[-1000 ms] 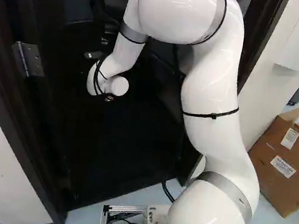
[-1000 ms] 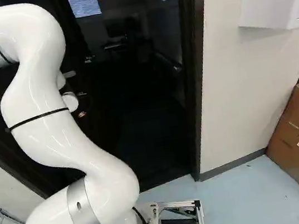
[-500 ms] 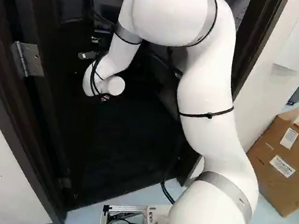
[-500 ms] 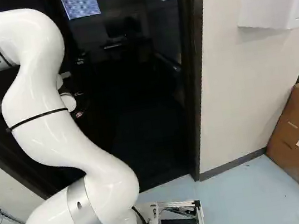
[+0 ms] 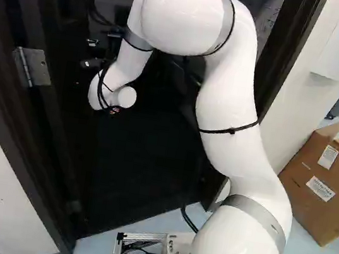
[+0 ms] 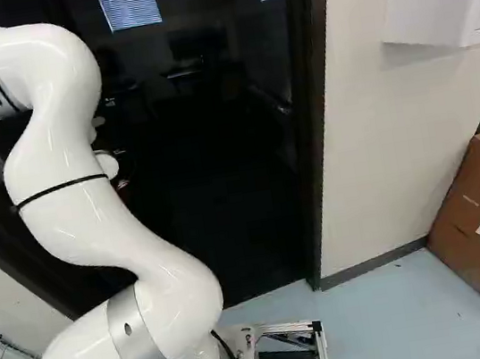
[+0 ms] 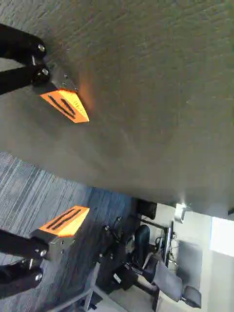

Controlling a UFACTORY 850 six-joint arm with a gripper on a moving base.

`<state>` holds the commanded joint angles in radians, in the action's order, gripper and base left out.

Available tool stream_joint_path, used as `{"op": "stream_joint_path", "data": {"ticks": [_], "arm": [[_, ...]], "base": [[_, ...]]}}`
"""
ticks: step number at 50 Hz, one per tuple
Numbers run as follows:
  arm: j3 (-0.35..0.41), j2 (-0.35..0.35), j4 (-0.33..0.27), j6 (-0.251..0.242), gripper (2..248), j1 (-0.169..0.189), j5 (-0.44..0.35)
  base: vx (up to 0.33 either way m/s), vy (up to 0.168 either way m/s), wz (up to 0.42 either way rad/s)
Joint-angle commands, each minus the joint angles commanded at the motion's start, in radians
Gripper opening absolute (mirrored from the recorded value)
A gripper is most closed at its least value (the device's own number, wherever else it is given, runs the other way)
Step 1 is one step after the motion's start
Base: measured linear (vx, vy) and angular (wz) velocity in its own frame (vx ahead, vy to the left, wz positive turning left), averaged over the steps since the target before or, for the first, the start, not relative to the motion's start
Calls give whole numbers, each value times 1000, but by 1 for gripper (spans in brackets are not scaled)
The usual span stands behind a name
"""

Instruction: Open the door and move inside

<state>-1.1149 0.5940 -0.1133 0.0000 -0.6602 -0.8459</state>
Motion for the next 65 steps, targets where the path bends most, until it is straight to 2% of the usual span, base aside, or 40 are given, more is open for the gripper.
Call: {"op": "stream_joint_path", "data": {"ticks": [22, 65], "arm": [[-46, 34, -43, 0, 247, -22, 0], [-57, 42, -46, 0, 247, -26, 0]], "base": [[0, 0, 0], [0, 0, 0]]}}
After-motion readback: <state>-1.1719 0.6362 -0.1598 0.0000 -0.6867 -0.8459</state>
